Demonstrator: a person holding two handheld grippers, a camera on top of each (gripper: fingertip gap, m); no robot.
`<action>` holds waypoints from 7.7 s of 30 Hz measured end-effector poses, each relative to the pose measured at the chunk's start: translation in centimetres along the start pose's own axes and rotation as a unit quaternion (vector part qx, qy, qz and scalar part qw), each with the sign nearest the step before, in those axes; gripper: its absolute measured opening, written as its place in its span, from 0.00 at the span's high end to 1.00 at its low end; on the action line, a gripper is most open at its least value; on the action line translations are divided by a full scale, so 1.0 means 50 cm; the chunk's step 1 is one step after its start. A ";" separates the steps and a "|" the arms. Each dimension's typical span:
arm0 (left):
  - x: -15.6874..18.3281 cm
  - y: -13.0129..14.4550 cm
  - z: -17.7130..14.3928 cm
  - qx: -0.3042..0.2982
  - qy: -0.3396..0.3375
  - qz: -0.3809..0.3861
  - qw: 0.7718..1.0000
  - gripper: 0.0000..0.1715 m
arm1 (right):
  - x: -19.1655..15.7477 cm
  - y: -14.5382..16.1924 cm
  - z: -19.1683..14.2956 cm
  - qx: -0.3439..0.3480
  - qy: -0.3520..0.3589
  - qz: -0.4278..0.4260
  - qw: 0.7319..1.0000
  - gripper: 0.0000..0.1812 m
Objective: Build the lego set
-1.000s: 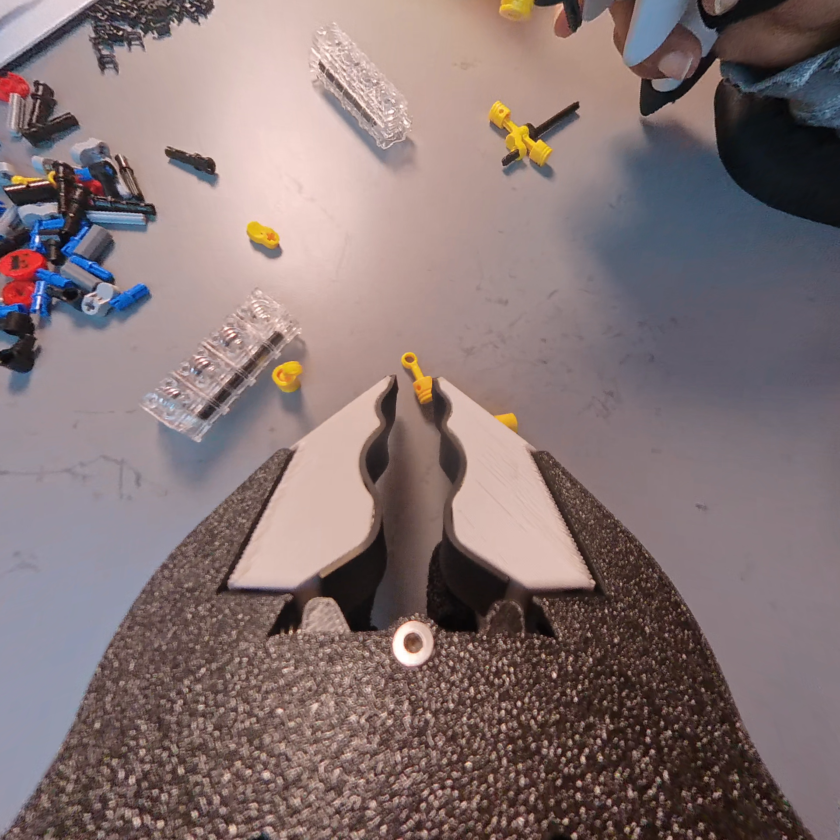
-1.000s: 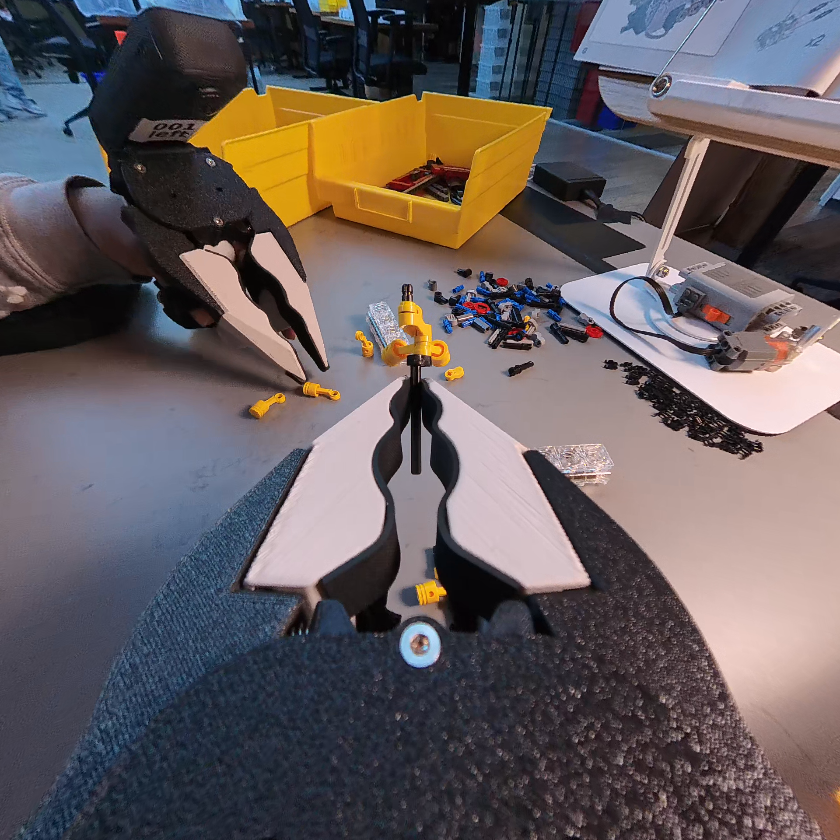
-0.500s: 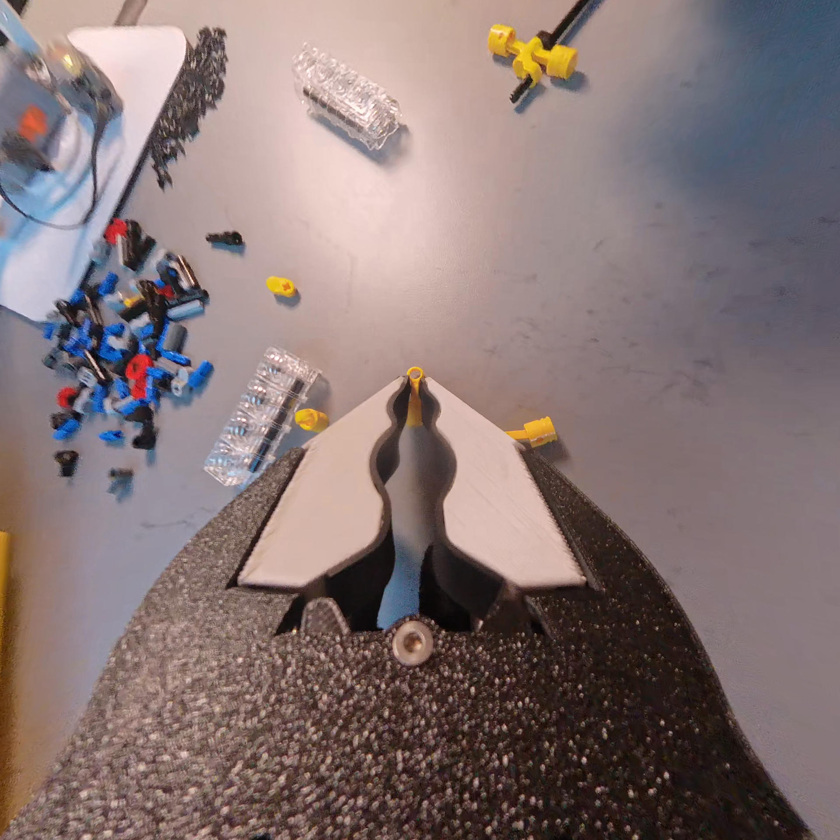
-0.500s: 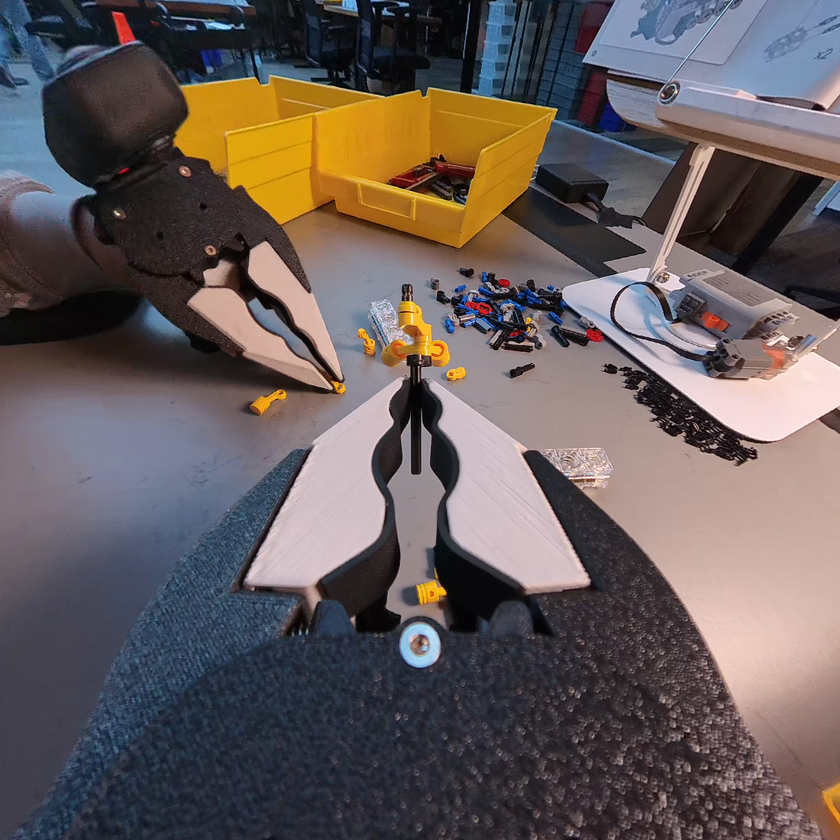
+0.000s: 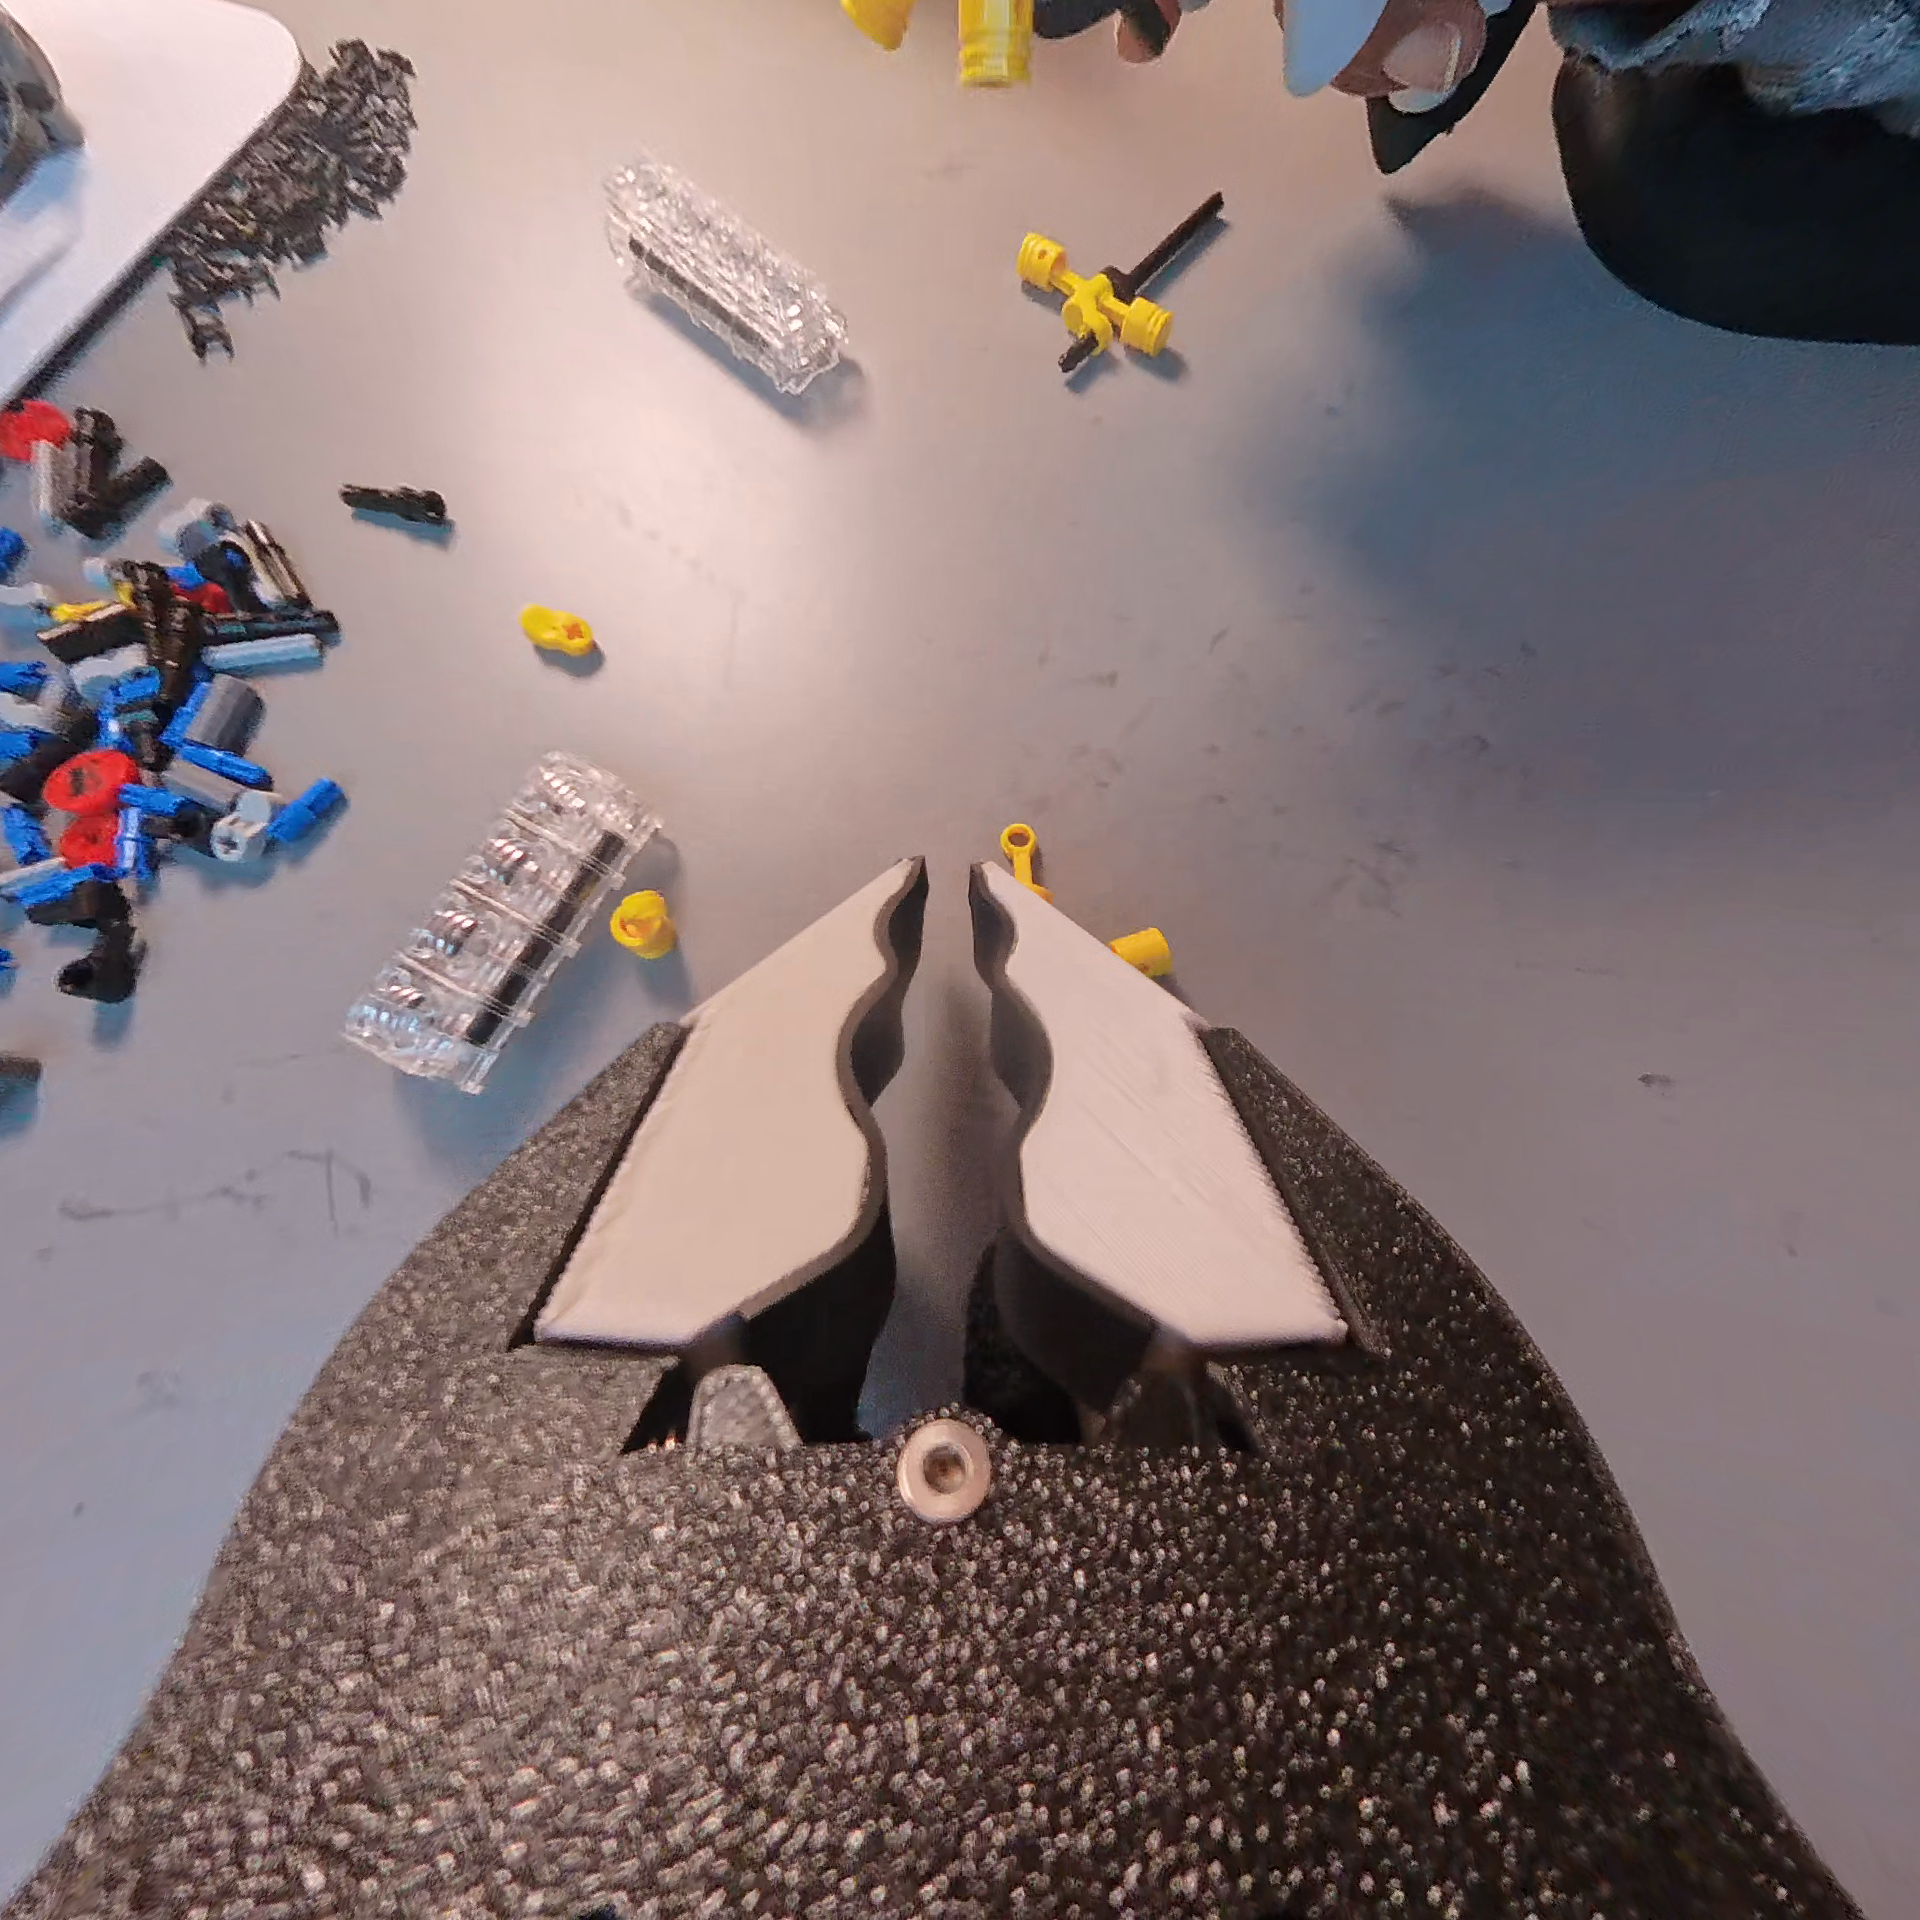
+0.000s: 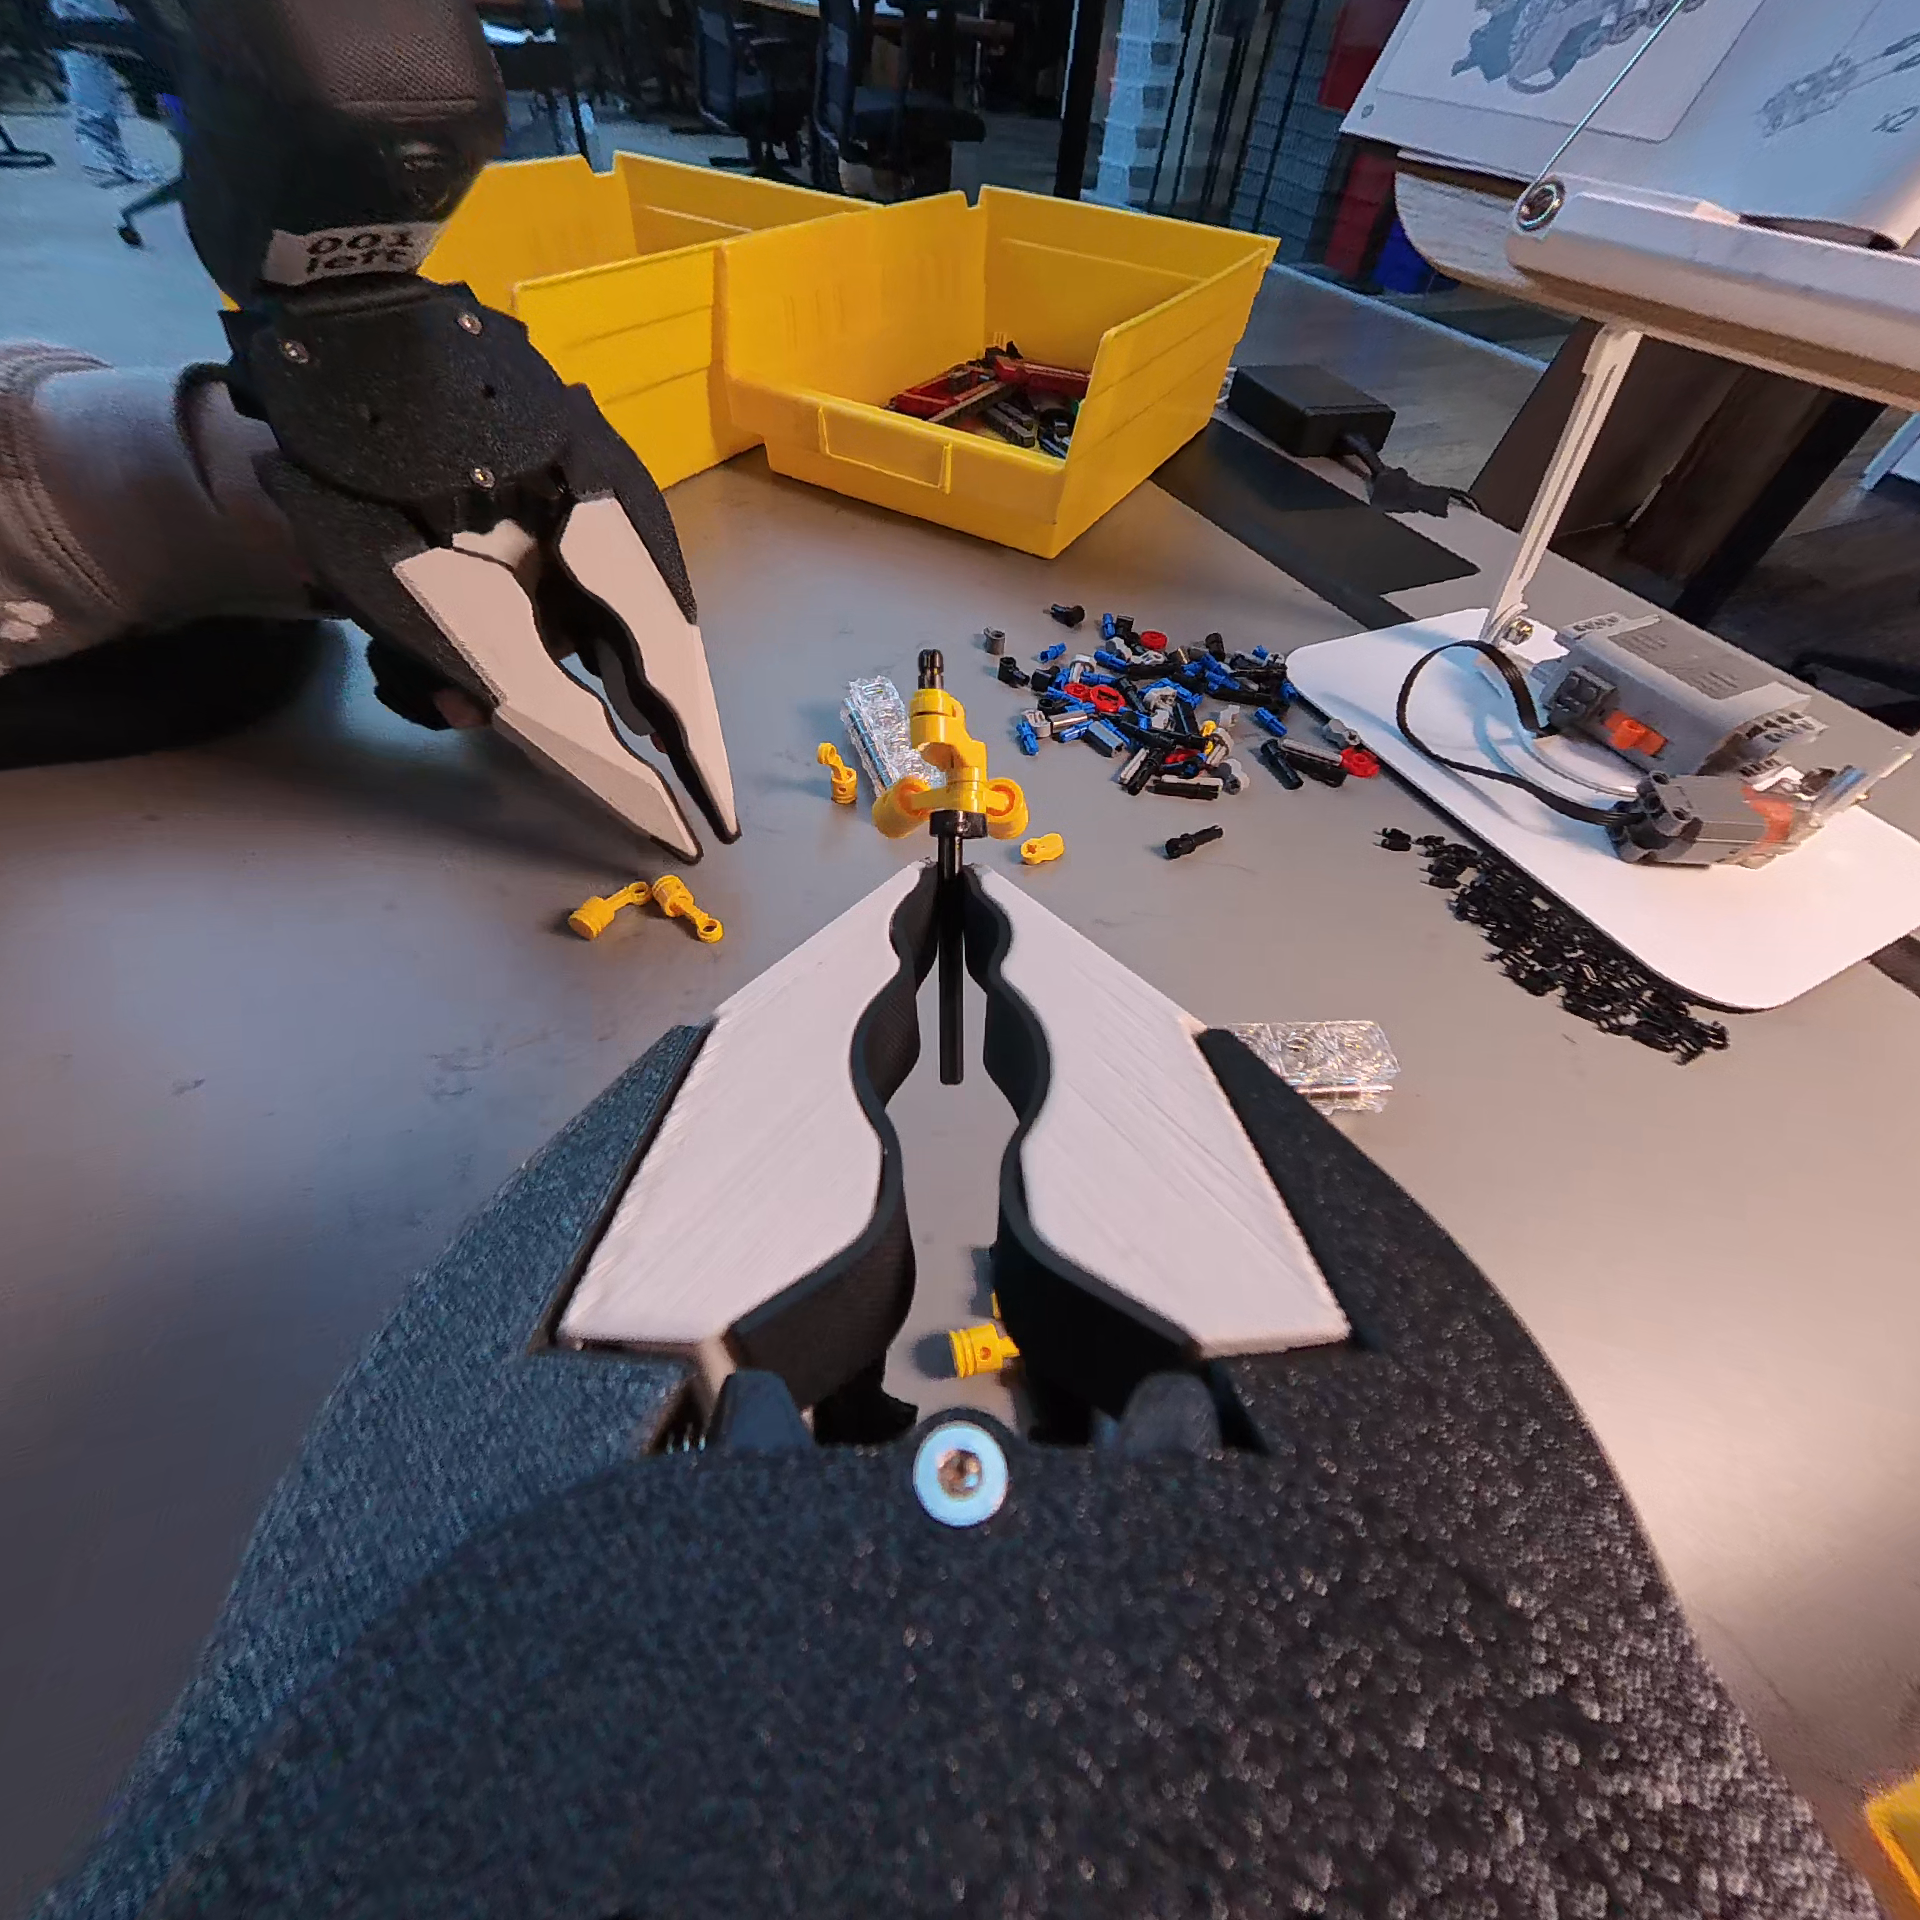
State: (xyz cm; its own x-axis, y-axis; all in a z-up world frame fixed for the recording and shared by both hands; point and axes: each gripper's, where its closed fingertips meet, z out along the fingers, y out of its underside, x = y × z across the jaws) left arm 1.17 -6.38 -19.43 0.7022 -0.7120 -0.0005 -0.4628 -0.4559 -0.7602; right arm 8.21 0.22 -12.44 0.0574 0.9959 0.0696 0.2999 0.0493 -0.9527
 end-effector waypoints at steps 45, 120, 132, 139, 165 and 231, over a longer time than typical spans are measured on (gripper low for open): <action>0.003 0.006 0.037 -0.032 -0.037 0.058 0.997 0.94 | 0.001 -0.001 -0.003 -0.005 0.007 -0.014 1.000 0.98; 0.028 0.006 0.040 -0.317 0.113 0.158 0.928 0.92 | 0.073 -0.001 -0.039 0.006 0.056 0.007 0.998 0.98; 0.023 0.008 0.042 -0.475 0.102 0.202 0.850 0.94 | 0.122 -0.003 -0.072 0.013 0.095 0.012 0.995 0.98; 0.018 0.008 0.044 -0.518 0.086 0.239 0.817 0.96 | 0.138 0.000 -0.081 0.016 0.105 0.021 0.994 0.98; 0.057 -0.049 0.075 0.008 0.147 0.106 0.983 0.97 | 0.136 0.009 -0.073 0.011 0.101 0.025 0.994 0.98; 0.054 -0.106 0.080 0.069 0.165 0.110 0.978 0.97 | 0.163 0.011 -0.091 0.017 0.117 0.037 0.992 0.98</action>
State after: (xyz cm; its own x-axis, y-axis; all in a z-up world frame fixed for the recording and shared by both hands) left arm 7.67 -3.73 -17.99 0.3712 -0.9284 0.0185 -0.4894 -0.2126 -0.8458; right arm 13.19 8.02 -11.06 0.2991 0.9522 0.0620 0.2541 -0.0169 -0.9670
